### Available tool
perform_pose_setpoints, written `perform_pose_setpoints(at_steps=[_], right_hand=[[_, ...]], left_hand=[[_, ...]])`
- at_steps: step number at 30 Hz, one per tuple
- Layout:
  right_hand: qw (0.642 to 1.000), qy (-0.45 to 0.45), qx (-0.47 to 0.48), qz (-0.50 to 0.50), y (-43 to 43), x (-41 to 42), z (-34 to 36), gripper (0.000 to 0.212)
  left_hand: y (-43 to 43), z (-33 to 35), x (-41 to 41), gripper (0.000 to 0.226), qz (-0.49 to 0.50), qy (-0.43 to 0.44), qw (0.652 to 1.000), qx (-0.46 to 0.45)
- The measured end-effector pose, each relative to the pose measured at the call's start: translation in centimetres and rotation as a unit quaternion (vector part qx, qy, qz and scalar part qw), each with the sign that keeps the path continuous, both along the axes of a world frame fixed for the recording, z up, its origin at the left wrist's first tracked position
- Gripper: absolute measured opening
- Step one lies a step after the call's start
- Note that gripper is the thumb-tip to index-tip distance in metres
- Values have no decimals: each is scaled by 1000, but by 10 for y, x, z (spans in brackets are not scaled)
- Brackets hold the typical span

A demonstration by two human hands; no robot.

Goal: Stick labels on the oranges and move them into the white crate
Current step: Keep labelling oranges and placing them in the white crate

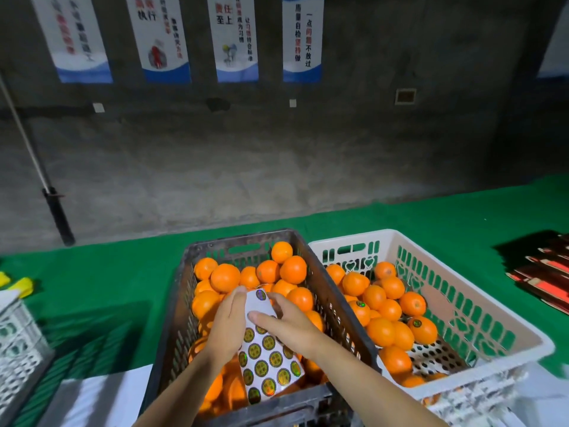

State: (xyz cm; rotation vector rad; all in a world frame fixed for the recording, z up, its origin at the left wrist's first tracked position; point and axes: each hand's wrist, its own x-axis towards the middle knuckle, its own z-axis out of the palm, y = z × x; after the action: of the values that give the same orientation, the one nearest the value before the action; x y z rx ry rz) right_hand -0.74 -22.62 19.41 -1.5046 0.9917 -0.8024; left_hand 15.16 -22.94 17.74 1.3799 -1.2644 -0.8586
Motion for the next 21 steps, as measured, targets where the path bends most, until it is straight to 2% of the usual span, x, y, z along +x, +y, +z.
perform_pose_setpoints(at_steps=[2, 4, 7, 10, 12, 15, 19, 21], right_hand=[[999, -11, -37, -21, -1, -1, 0, 47], [990, 20, -116, -71, 0, -3, -2, 34], [953, 126, -222, -161, 1, -7, -4, 32], [919, 182, -272, -220, 2, -9, -3, 34], [912, 195, -292, -213, 2, -9, -3, 38], [905, 239, -306, -174, 1, -9, -5, 33], [888, 273, -338, -150, 1, -8, -5, 28], [874, 289, -357, -159, 1, -7, -6, 27]], left_hand=[[1, -1, 1, 39, -28, -22, 999, 6], [2, -2, 1, 44, -23, -116, 992, -33], [4, 0, 2, 41, 89, -292, 942, -140], [8, 3, -3, 40, 94, -375, 893, -228], [12, 5, -10, 36, 68, -401, 875, -264], [14, 9, -18, 29, 55, -399, 866, -296], [12, 6, -14, 38, 36, -445, 835, -322], [11, 5, -10, 38, 33, -451, 832, -321]])
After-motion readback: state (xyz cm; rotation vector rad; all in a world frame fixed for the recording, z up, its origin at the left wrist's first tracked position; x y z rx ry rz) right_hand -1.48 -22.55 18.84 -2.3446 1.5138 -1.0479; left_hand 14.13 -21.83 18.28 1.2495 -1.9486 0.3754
